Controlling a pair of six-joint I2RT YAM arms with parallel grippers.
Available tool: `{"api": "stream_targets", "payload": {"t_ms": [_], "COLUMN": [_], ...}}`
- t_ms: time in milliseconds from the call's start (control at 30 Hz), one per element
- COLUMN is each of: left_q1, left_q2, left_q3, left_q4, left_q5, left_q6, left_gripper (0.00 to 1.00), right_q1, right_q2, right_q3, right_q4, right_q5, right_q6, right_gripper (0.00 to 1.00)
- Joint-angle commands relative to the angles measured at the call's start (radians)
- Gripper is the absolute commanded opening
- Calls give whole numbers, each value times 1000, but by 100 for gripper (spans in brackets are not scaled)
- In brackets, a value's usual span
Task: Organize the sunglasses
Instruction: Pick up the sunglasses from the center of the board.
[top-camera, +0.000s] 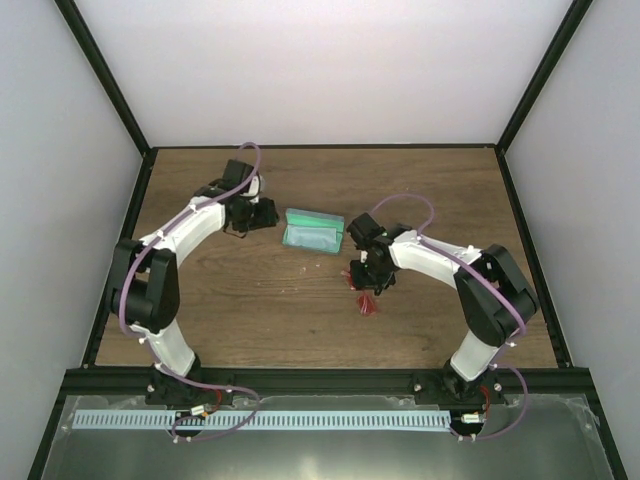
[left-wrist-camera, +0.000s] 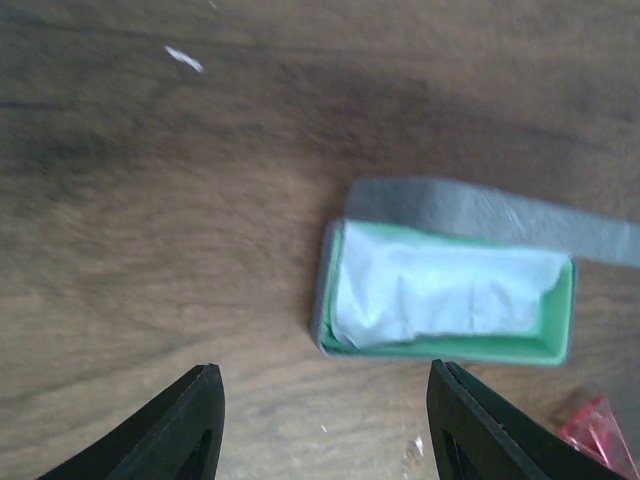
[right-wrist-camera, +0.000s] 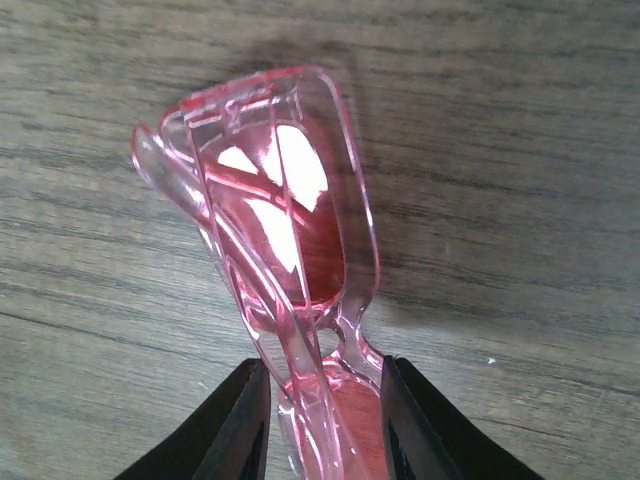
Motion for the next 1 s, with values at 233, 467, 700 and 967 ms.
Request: {"api": "stream_targets", "payload": {"t_ms": [233, 467, 700, 967], "left_q1": [47, 33, -24, -35], "left_q2": [270, 407, 450, 410], "left_q3": [165, 325, 324, 199], "left_q4": [166, 173, 231, 278], "left_q5": [-16, 47, 80, 80], "left_q6": [7, 13, 45, 26], "left_gripper": [56, 57, 61, 61], "right_q1": [11, 11, 11, -1], "right_q2": [27, 20, 3, -17], "right_q3": [-17, 25, 85, 129], "right_q4": [-23, -60, -87, -99], "right_q5": [40, 45, 39, 31], "right_q6": [-5, 0, 4, 2], "right_gripper": [26, 13, 13, 13]}}
